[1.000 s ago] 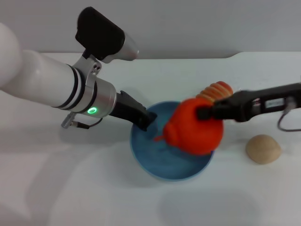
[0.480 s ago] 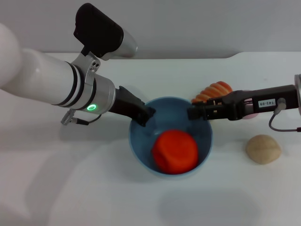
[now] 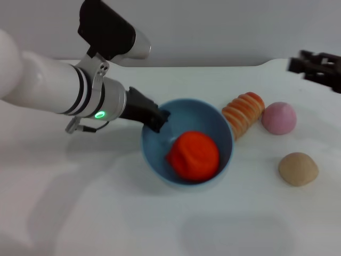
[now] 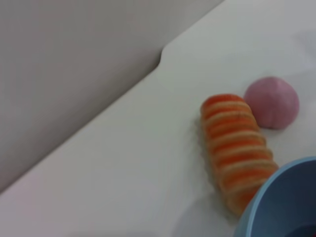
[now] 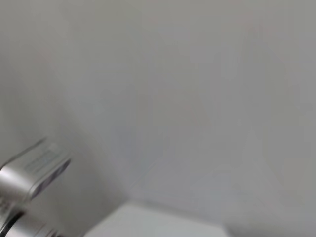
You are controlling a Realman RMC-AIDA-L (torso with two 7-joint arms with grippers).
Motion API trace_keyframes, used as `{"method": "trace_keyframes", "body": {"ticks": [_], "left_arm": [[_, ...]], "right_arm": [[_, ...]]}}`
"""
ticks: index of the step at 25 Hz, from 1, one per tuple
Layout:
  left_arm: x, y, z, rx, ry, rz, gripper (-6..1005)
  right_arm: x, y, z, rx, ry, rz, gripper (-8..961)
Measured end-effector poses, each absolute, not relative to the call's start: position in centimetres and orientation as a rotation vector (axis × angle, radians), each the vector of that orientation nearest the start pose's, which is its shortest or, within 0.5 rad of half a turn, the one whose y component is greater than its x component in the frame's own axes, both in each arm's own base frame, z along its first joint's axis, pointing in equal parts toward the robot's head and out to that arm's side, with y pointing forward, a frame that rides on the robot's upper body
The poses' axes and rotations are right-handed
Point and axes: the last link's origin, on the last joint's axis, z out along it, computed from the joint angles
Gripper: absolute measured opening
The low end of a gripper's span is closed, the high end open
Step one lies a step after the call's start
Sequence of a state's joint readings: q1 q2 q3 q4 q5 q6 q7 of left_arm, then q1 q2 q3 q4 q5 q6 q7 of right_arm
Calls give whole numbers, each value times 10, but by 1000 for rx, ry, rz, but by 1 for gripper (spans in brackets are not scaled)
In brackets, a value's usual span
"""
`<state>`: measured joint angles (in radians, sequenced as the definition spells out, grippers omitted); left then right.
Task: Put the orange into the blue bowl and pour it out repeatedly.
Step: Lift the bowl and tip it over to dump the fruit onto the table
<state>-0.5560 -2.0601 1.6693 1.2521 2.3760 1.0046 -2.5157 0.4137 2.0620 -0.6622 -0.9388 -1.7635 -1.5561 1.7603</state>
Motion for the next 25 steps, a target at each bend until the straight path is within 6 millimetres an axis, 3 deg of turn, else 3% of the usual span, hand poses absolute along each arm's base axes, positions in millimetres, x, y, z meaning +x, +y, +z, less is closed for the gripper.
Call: {"method": "trace_keyframes", "body": {"ticks": [4, 7, 15, 20, 25], "left_arm": [[-143, 380, -54, -2578, -528, 63, -1], [-125, 382, -53, -2554, -331, 48, -1], [-78, 366, -52, -2389, 213, 76, 0], [-66, 340, -73, -2313, 558, 113, -1], [-55, 323, -80, -2225, 794, 57, 0]], "right_arm": [[287, 321, 87, -2246, 809, 1017, 562], [312, 304, 87, -2086, 768, 1081, 587], [329, 293, 86, -1983, 768, 1087, 719], [334, 292, 72, -1964, 723, 1066, 719], [330, 295, 73, -1971, 710, 1085, 720]]}}
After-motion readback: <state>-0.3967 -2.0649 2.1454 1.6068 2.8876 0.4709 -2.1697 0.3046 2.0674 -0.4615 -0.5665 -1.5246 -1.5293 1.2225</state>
